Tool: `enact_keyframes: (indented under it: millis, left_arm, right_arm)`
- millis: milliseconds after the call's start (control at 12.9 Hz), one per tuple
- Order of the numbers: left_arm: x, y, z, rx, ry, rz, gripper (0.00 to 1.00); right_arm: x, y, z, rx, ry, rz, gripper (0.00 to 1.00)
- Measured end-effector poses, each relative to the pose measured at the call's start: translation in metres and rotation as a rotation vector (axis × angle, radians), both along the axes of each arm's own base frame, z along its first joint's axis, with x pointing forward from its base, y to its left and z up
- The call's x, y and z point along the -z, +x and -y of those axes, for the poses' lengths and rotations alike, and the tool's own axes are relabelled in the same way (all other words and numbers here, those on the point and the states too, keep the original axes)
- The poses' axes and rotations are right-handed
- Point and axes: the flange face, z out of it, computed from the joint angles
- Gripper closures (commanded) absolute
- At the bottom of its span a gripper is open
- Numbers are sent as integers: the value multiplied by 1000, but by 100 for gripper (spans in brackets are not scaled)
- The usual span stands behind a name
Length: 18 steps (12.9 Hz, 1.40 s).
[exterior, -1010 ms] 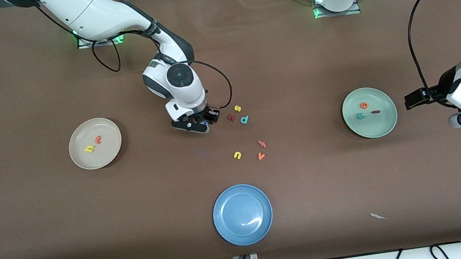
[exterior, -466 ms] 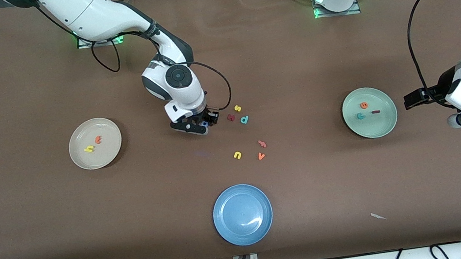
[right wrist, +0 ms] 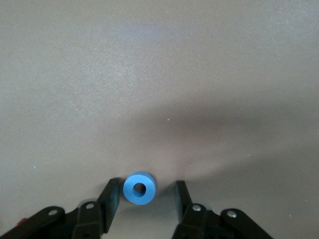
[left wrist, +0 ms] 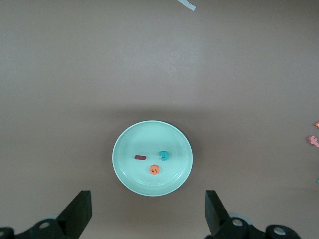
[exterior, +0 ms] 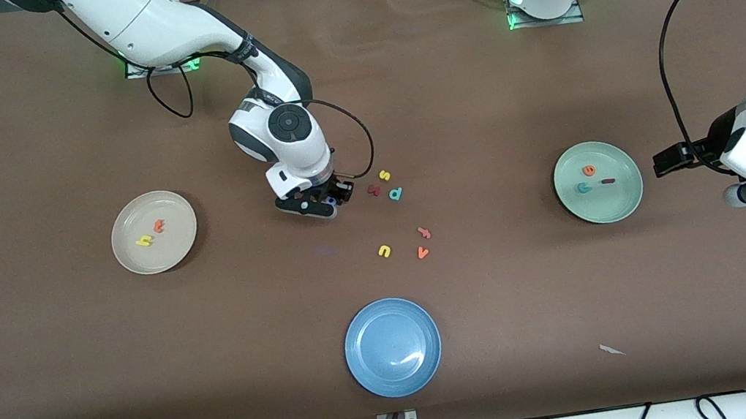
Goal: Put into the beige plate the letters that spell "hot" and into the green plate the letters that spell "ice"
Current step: 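Carry the blue ring to the cream plate and open the right gripper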
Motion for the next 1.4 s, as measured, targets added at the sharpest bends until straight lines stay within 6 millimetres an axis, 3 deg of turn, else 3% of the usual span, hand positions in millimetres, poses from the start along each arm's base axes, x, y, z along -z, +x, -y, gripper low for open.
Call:
enact_keyframes:
  millis: [389,544,777,1010,1166,1399]
  left_arm:
    - [1,0,1,2,-1,-1,0]
    - [1,0,1,2,-1,-1,0]
    - [1,0,2,3,-1,-1,0]
    - [1,0,2,4,-1,-2,0]
    - [1,0,3,4,-1,-2,0]
    - [1,0,3,5,-2,-3,0]
  right_arm:
    - [-4,0,-2,-11,3,13,91]
    - [-3,0,-2,-13,0,14,98]
    - [-4,5,10,-50,-23,26,98]
    - [-20,18,67,-113,-86,29,98]
    - [-41,19,124,-190,-142,13,98]
    - [-66,0,210,-314,-223,-39,98]
